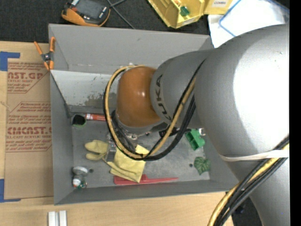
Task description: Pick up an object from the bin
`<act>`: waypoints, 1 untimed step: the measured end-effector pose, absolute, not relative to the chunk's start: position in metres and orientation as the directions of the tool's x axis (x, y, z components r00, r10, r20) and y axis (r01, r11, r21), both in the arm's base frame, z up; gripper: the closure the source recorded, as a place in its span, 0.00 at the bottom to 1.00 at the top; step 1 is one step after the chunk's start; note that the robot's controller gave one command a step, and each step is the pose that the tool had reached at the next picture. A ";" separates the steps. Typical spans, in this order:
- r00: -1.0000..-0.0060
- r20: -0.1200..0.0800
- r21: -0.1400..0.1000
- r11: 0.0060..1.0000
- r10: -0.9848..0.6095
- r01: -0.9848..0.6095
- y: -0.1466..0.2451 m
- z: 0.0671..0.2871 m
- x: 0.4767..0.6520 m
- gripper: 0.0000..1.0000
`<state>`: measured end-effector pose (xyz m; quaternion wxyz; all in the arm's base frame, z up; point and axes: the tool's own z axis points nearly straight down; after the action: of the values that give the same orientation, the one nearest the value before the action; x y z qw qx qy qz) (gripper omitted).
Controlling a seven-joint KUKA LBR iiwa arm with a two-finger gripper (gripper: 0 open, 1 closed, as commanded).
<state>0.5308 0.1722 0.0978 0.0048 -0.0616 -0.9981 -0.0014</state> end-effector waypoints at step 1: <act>-0.992 0.004 0.005 0.992 0.123 0.123 0.173 0.117 0.533 1.00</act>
Offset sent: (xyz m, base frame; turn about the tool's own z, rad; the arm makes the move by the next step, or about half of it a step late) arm 0.0016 0.0007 0.0207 0.0001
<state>0.5325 0.1728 0.1168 0.0018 -0.0616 -0.9981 -0.0026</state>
